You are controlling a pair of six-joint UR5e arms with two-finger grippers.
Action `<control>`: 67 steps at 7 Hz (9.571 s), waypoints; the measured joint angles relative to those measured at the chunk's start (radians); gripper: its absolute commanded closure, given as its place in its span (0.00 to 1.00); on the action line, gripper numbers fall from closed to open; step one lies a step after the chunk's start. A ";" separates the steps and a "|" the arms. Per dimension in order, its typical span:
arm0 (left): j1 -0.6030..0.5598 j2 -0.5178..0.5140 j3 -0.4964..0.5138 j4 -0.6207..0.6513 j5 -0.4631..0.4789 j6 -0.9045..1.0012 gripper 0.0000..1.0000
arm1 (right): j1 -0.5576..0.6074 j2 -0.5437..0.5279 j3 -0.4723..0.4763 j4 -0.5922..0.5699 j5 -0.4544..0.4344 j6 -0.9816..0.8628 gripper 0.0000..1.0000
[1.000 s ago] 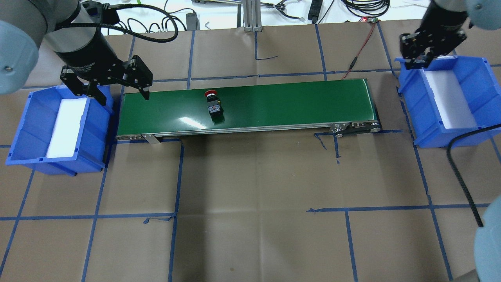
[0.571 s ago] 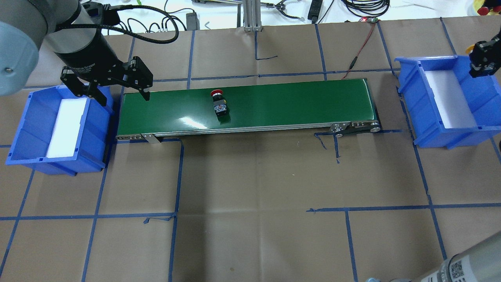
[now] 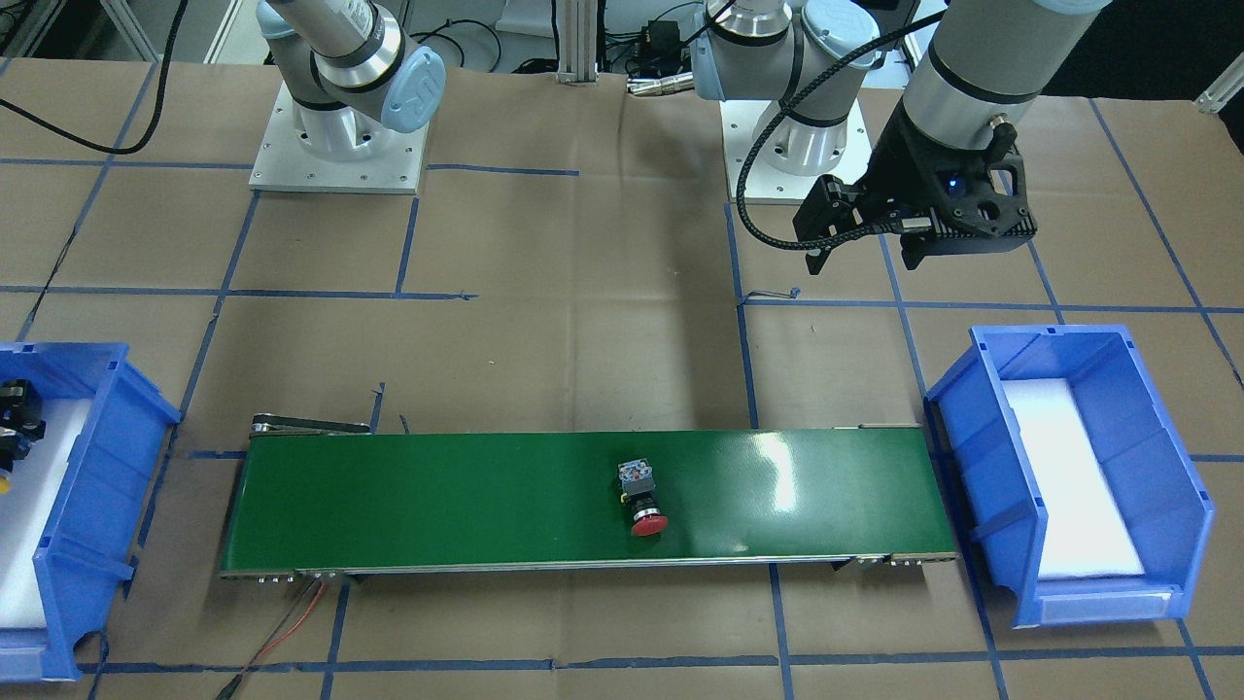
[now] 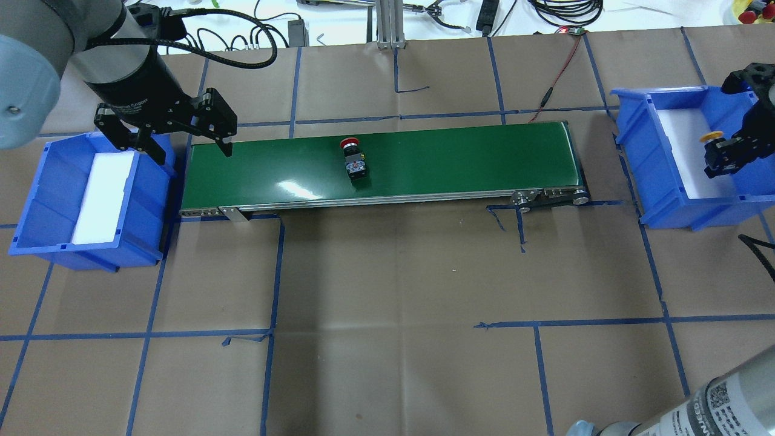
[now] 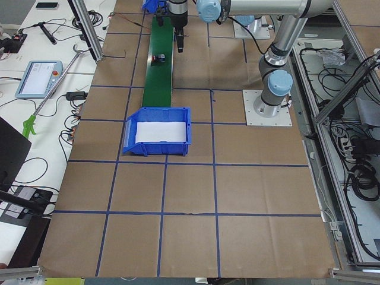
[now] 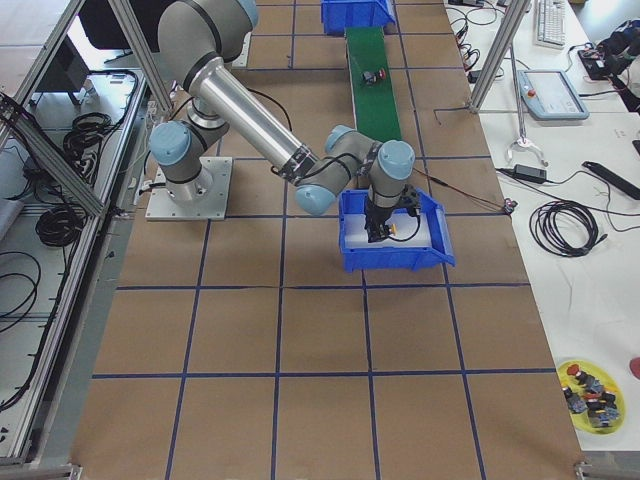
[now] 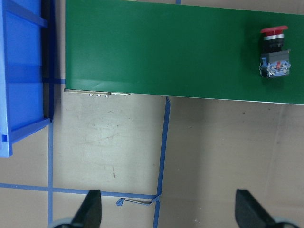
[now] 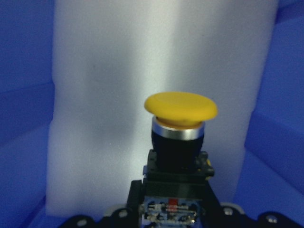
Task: Transport two buttons from left to right
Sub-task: 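Carry the yellow button into the empty blue bin with the right gripper, then open the right gripper to release the yellow button in the bin, then move the right gripper back over the conveyor toward the red button, then lower the right gripper onto the red-capped button and grasp it, then carry the red button with the right gripper into the blue bin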
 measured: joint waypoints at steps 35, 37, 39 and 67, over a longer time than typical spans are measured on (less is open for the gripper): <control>-0.005 0.002 0.003 0.001 0.000 -0.008 0.00 | 0.604 -0.099 -0.151 0.182 0.047 0.889 0.01; -0.005 0.002 0.003 0.003 0.000 -0.008 0.00 | 0.606 -0.064 -0.151 0.146 0.089 0.889 0.01; -0.005 0.001 0.002 0.002 0.000 -0.007 0.00 | 0.607 -0.030 -0.155 0.137 0.122 0.890 0.01; -0.055 0.006 -0.006 0.015 0.044 0.016 0.00 | 0.098 0.112 -0.418 0.313 -0.018 0.152 0.97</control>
